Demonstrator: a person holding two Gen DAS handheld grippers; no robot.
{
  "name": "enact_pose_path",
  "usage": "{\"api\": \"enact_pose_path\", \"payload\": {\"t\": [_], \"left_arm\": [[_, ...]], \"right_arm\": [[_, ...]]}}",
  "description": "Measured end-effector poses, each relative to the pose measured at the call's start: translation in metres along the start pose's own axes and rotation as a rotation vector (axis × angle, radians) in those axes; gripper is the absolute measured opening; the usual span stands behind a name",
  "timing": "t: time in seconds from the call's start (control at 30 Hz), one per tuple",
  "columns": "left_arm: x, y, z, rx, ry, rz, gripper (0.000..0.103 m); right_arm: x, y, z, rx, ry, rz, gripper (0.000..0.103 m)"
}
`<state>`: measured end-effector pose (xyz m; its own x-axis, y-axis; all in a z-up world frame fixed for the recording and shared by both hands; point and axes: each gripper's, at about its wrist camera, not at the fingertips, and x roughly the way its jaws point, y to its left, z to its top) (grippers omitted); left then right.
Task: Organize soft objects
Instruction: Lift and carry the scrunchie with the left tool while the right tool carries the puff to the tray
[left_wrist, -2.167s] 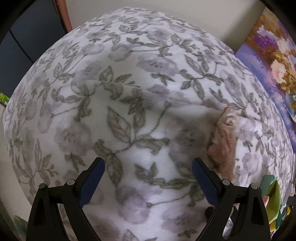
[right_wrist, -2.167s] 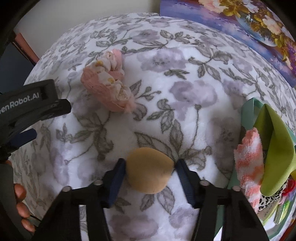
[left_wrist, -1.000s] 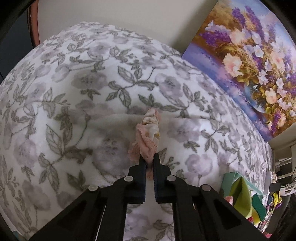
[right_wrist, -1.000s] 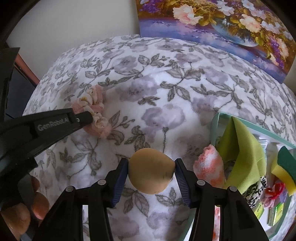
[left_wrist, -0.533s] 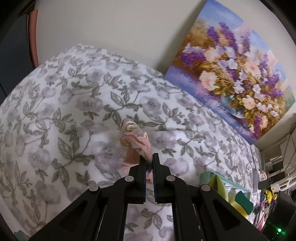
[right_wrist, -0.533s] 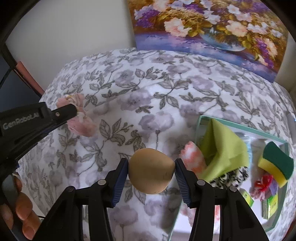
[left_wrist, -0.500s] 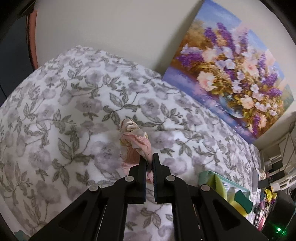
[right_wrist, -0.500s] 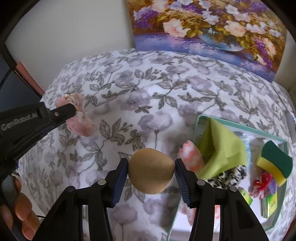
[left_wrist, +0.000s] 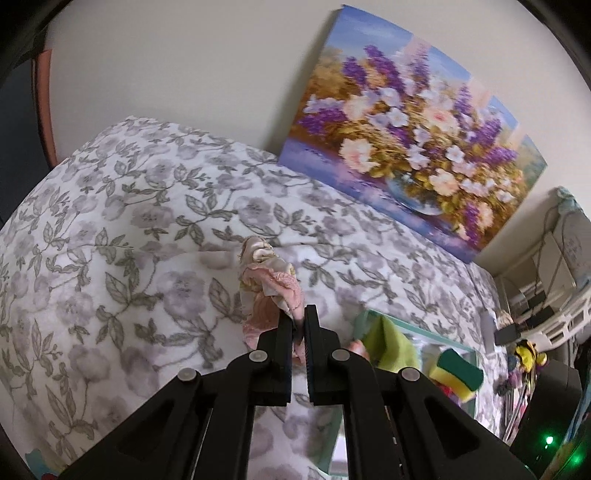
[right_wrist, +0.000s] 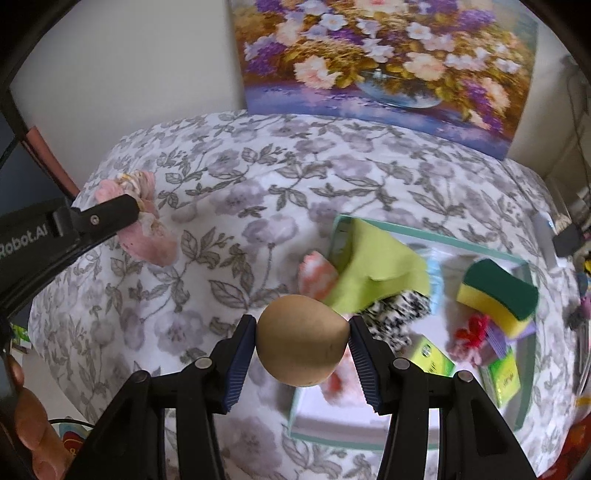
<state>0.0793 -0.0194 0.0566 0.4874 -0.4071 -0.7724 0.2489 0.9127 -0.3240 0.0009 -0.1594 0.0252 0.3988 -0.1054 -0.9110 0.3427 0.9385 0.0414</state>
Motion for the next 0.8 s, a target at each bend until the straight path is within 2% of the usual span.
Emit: {"api": "enact_pose_path", "payload": {"t": [0.33, 0.8], "left_arm": [[-0.015, -0.035, -0.029, 0.09, 0.009, -0.038, 0.006], [-0.013, -0.085, -0.06, 0.208, 0.074, -0.082, 0.006]], "right_arm": [[-0.023, -0.035, -0.029, 0.071, -0.024, -0.028, 0.054], [-0.02, -0.115, -0.054, 0.235, 0.041, -0.081, 0.054]]}}
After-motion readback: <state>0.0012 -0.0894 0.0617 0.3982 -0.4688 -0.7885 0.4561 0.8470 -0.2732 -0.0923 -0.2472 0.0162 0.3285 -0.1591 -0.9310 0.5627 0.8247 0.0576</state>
